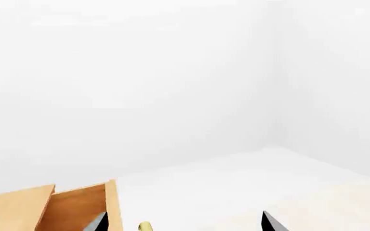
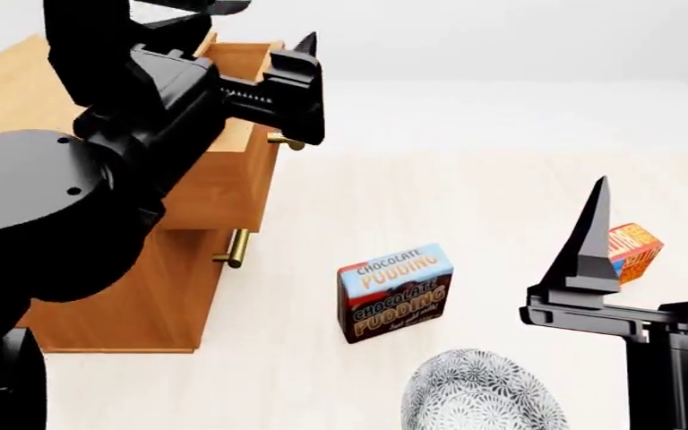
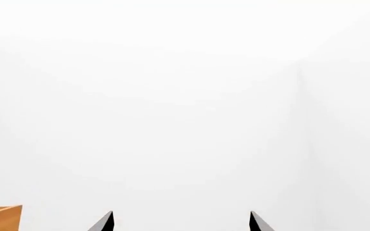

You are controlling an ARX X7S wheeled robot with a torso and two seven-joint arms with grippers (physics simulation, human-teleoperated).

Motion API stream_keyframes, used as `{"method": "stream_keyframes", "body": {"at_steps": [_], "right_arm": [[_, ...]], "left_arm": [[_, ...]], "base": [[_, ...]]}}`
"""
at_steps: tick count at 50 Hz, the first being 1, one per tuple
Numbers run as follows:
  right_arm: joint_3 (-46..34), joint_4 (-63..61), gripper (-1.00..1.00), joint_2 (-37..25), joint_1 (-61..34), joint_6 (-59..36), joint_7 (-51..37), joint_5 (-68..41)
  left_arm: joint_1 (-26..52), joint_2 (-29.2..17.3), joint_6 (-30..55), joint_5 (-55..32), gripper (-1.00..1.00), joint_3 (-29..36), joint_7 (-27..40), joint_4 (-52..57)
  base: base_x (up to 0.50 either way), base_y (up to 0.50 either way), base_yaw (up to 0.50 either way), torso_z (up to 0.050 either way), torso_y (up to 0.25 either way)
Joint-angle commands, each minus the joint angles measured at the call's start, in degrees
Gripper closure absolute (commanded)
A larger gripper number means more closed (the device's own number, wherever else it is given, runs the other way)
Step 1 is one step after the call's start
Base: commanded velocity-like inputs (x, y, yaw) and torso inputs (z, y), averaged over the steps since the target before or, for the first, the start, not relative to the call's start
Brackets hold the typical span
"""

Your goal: Put the butter at the front in the top drawer of the cabinet and close it.

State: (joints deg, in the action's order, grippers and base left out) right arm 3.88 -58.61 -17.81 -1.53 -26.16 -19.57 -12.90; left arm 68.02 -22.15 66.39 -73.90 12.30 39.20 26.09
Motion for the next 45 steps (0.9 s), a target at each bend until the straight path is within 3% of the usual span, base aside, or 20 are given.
{"method": "stream_keyframes", "body": {"at_steps": [1, 10, 17, 33, 45], "right_arm": [[0.5, -0.5, -1.00, -1.0, 0.3, -0.7, -1.1, -1.5], [1.2, -0.2, -1.00, -1.4, 0.7, -0.1, -1.8, -3.3], [1.2, 0.2, -1.00, -1.8, 1.3, 0.5, -2.2, -3.8], [3.8, 0.6, -1.00, -2.9, 2.0, 0.7, -2.2, -9.1], [4.3, 1.2, -1.00, -3.4, 3.6, 2.6, -2.4, -9.7]], "left_arm": [[13.1, 4.7, 12.1, -13.8, -1.00, 5.4, 5.7, -21.7], [20.2, 7.6, 12.0, -11.7, -1.00, 8.0, 4.0, -41.5], [24.7, 8.9, 10.0, -5.9, -1.00, 12.0, -1.7, -52.4], [29.3, 11.2, 7.9, -3.3, -1.00, 13.5, -2.1, -64.0], [33.8, 14.0, 5.0, 2.0, -1.00, 18.5, -8.3, -73.7]], "base": [[0.00, 0.00, 0.00, 0.000, 0.000], [0.00, 0.00, 0.00, 0.000, 0.000], [0.00, 0.00, 0.00, 0.000, 0.000], [0.00, 0.00, 0.00, 0.000, 0.000], [0.00, 0.00, 0.00, 0.000, 0.000]]}}
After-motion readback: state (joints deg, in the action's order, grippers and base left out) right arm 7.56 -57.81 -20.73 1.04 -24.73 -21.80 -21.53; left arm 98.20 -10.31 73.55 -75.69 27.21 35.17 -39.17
